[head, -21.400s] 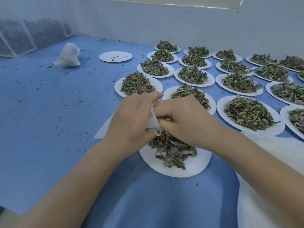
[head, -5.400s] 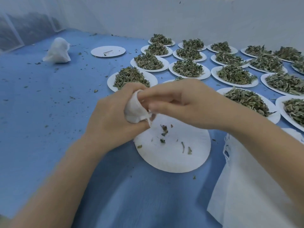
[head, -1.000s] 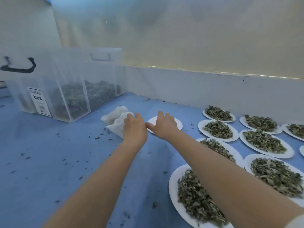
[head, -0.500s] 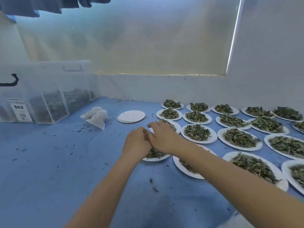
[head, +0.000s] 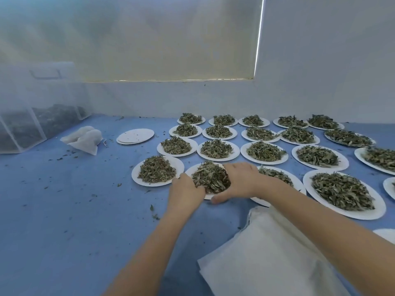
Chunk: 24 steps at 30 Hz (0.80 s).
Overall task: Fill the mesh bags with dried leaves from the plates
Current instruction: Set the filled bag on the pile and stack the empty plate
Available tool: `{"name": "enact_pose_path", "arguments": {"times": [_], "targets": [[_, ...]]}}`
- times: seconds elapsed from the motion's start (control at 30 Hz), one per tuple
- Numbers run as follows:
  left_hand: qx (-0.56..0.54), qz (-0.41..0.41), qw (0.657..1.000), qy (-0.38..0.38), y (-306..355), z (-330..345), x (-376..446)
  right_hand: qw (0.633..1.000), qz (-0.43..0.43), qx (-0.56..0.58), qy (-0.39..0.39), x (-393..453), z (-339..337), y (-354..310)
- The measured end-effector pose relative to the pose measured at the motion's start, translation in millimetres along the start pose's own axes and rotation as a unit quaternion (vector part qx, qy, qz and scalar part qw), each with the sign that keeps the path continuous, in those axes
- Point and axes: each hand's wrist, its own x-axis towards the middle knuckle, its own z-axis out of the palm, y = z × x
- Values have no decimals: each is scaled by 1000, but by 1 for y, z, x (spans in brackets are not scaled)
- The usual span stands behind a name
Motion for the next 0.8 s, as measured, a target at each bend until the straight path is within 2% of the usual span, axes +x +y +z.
{"name": "enact_pose_path", "arguments": {"times": [0.13, 0.27, 0.47, 0.57, 0.67, 0.8], "targets": [[10, -8, 1000, -1, 2, -1, -2, 998, 21, -7, -52, 4, 6, 4], [63, 30, 998, 13, 4, -1, -16, 1000, -13, -17, 9, -7, -2, 3], [-13, 130, 991, -30, 35, -2, -39, 995, -72, 14, 64, -45, -27, 8], [-44, 172, 981, -76, 47, 0, -55, 992, -76, 47, 89, -73, -31, 18], [-13, 205, 971, -119, 59, 2, -75, 988, -79, 68, 114, -110, -30, 30], [4, 243, 964, -108, 62, 6, -97, 991, -56, 59, 106, -153, -23, 35]]}}
